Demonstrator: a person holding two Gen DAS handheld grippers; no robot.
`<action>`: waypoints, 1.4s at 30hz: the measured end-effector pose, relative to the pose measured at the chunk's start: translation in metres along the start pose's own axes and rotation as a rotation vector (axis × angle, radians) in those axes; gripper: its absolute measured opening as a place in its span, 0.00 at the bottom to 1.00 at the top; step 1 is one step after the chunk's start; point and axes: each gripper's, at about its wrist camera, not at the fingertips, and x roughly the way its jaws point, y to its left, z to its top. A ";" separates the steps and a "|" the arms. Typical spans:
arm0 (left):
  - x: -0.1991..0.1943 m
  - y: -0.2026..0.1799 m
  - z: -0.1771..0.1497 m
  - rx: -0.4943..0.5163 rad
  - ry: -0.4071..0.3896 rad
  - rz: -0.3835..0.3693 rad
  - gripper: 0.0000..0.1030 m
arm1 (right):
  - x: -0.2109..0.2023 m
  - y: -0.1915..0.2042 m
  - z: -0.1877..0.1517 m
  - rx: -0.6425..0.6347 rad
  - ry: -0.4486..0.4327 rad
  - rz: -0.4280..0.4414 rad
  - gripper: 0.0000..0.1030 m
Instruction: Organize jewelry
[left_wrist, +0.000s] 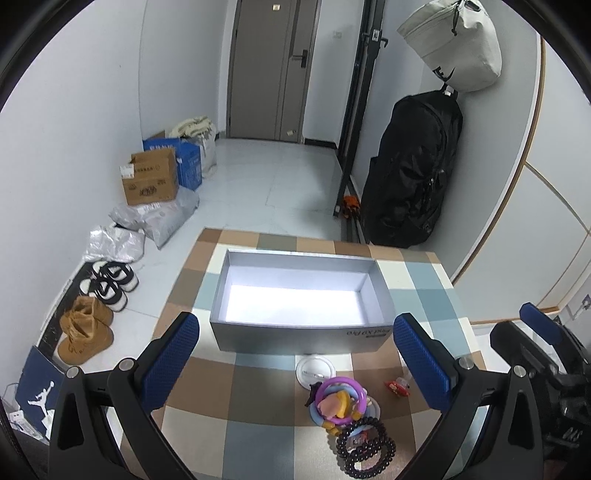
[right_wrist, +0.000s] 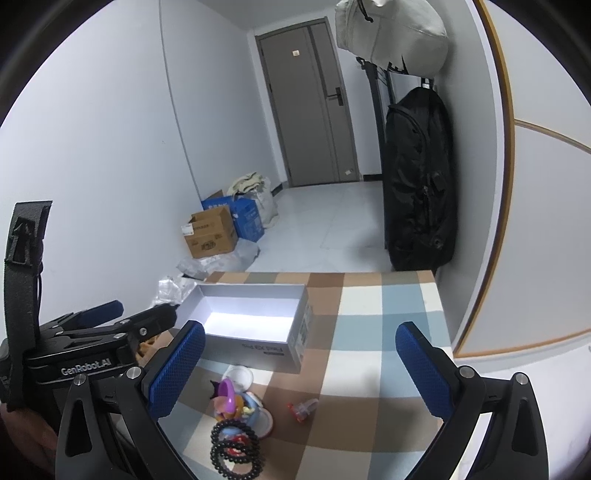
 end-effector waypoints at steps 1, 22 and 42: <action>0.002 0.001 -0.001 -0.002 0.011 -0.007 0.99 | 0.003 -0.003 0.000 0.020 0.019 0.004 1.00; 0.067 0.000 -0.037 0.036 0.338 -0.178 0.86 | 0.023 -0.030 0.003 0.202 0.133 0.091 0.97; 0.070 0.019 -0.026 -0.081 0.415 -0.366 0.45 | 0.033 -0.027 -0.001 0.209 0.164 0.111 0.93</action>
